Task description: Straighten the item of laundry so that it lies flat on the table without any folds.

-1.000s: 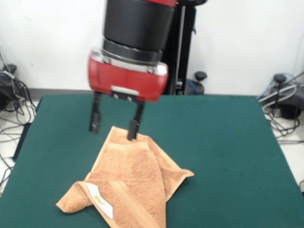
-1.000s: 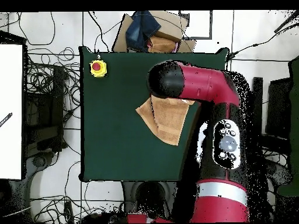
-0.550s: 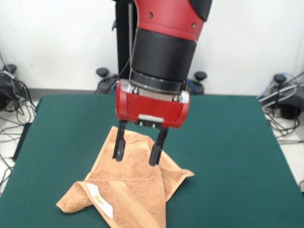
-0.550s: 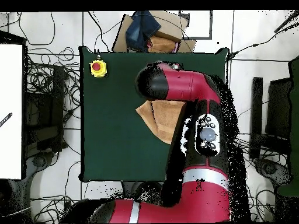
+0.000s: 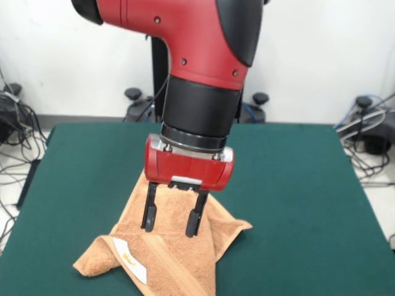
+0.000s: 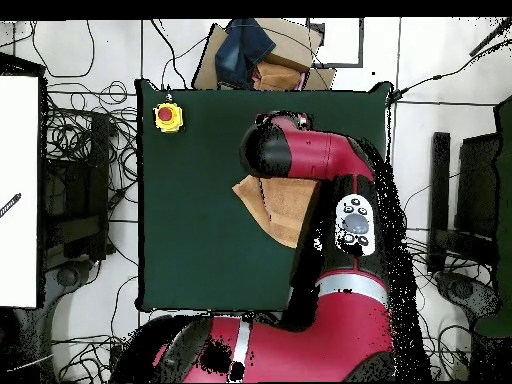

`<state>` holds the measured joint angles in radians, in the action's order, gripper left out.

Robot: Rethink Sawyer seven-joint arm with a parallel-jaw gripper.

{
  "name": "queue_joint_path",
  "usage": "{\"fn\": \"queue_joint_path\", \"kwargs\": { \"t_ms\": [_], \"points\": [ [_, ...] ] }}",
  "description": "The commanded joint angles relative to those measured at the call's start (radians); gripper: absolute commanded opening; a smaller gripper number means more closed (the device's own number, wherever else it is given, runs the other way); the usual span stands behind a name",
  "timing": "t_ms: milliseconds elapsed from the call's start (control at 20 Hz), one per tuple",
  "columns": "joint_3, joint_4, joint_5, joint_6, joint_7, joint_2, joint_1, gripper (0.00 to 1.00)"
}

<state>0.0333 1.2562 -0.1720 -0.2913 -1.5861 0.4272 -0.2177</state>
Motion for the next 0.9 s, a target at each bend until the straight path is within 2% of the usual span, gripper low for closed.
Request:
{"fn": "queue_joint_path", "kwargs": {
  "t_ms": [50,400,900],
  "points": [
    [0.057,0.098,0.047,0.043,-0.29,-0.065,0.039,1.0],
    [0.113,0.086,0.106,0.064,-0.328,-0.099,0.098,1.0],
    [0.183,0.078,0.229,0.025,-0.352,-0.112,0.193,1.0]
  ]
}}
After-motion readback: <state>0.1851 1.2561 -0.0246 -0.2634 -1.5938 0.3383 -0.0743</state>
